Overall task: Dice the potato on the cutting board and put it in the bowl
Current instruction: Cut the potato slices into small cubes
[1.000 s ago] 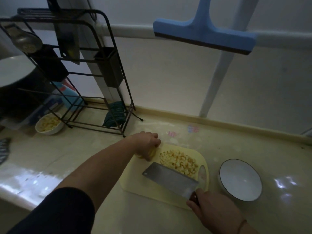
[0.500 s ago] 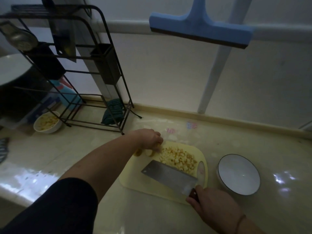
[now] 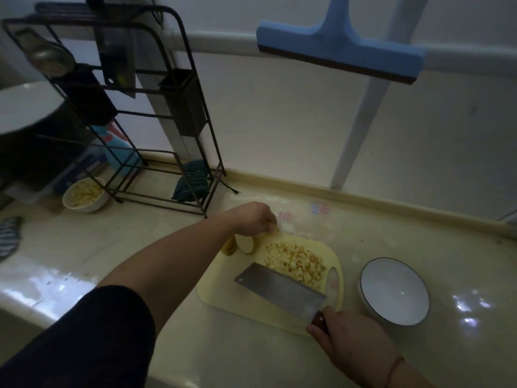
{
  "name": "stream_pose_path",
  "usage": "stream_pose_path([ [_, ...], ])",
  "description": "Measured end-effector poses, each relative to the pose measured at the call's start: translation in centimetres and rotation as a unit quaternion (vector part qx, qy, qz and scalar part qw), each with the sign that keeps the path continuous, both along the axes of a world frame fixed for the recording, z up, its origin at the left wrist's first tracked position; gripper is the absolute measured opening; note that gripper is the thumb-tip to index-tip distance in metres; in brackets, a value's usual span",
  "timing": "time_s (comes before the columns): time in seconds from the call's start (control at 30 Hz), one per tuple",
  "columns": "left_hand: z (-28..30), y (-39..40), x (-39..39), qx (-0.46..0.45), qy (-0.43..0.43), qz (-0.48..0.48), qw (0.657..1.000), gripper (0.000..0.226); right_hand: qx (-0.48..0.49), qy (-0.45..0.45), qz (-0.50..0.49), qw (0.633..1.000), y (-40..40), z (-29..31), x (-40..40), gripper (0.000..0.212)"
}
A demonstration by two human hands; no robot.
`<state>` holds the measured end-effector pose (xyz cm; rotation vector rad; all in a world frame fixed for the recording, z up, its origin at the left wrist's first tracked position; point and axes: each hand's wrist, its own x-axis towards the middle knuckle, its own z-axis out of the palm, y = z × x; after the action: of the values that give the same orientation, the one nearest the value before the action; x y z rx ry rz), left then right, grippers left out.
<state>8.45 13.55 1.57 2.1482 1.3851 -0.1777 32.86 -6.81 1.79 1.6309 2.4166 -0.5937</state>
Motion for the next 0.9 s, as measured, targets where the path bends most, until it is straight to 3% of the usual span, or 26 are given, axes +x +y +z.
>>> stream_pose_path([
  [0.1, 0.4, -1.0, -0.6, 0.044, -0.095, 0.098, 0.99, 0.028, -0.012, 0.02, 0.022, 0.999, 0.0, -0.6, 0.3, 0.075],
  [0.2, 0.3, -2.6, -0.9, 0.046, -0.161, 0.211, 0.963, 0.027, 0.004, 0.016, 0.043, 0.999, 0.3, -0.7, 0.5, 0.087],
  [0.4, -1.1, -5.0, -0.3, 0.042, -0.15, 0.284, 0.946, 0.023, -0.014, 0.021, 0.066, 0.998, 0.2, -0.1, 1.3, 0.063],
  [0.5, -0.8, -5.2, -0.1, 0.066, -0.164, 0.331, 0.927, 0.023, -0.029, 0.024, 0.058, 0.998, 0.1, 0.2, 1.6, 0.041],
  [0.57, -0.3, -5.1, -0.1, 0.083, -0.173, 0.366, 0.911, 0.024, -0.025, 0.029, 0.049, 0.998, -0.1, 0.0, 1.8, 0.037],
  [0.77, 1.2, -6.9, -1.4, 0.102, -0.246, 0.496, 0.827, 0.03, -0.062, 0.119, 0.001, 0.991, -0.5, -0.5, 2.9, 0.061],
  [0.9, 1.0, -11.1, -2.8, 0.134, -0.284, 0.58, 0.752, 0.033, -0.135, 0.205, -0.099, 0.964, -0.5, -1.1, 3.5, 0.046],
])
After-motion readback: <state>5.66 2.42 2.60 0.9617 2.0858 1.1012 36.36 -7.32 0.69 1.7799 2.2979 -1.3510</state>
